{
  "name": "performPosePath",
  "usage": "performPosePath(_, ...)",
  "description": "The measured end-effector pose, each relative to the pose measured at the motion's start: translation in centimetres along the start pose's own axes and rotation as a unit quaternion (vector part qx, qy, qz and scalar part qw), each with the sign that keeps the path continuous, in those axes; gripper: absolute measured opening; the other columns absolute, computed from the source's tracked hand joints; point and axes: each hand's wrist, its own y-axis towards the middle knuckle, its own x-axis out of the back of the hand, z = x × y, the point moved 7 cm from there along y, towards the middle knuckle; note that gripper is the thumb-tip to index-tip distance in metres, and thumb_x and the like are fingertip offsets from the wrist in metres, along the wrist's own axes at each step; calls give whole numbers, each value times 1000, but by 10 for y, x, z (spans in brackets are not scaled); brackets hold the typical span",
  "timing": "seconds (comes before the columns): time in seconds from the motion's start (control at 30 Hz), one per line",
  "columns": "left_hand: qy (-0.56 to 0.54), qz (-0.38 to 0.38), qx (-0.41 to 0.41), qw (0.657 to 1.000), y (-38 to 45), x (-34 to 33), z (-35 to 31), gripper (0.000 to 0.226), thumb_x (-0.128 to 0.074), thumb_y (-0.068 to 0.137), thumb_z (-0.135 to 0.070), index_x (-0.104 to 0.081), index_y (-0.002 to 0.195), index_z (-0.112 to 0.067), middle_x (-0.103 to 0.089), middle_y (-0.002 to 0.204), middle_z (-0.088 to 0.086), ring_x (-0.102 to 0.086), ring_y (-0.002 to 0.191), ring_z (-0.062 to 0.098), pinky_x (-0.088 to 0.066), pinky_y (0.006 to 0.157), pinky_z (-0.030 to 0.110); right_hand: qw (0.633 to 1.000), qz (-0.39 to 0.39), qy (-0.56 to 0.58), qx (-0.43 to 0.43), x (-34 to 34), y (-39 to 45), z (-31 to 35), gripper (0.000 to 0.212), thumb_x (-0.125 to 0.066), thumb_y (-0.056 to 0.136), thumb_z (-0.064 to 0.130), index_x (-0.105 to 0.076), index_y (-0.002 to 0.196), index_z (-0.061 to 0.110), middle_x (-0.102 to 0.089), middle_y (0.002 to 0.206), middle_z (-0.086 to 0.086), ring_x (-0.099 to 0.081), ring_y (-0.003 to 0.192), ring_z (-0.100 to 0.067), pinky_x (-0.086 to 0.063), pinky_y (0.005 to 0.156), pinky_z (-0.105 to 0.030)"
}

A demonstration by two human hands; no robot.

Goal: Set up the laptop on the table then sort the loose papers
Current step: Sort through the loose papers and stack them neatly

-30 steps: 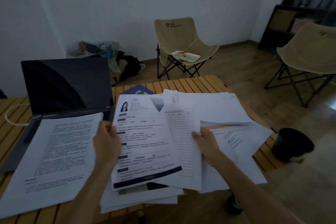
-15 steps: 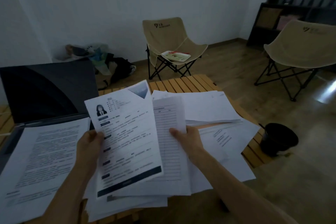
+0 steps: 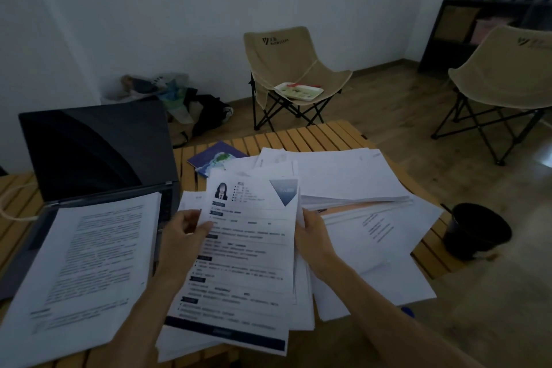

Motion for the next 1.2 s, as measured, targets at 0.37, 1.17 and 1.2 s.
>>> performPosePath(0.37,-254,-128,47,958,19,105,29,24,-54,98,-10,-58,78,-21,-63,74,-8,-56,71,17,-52,57,18,995,-34,36,-84,19,11,-26,22,-50,104,18,-71,104,11,-76,101,-7,-74,87,-23,-63,72,-36)
performPosePath(1.17,-221,8,83,972,21,34,-30,12,-69,88,-16,-73,99,-16,-76,94,7,-72,91,31,-58,77,43,985,141,-44,88,-20,-12,71,32,-55,95,-1,-64,118,19,-72,111,1,-68,104,-17,-57,87,-35)
performPosePath(1.2,-249,29,66,966,19,38,-53,10,-68,88,-13,-74,96,-16,-77,93,6,-73,89,30,-59,76,45,983,152,-15,102,-19,-15,89,28,-55,95,0,-64,116,16,-72,110,-4,-69,104,-23,-58,87,-41)
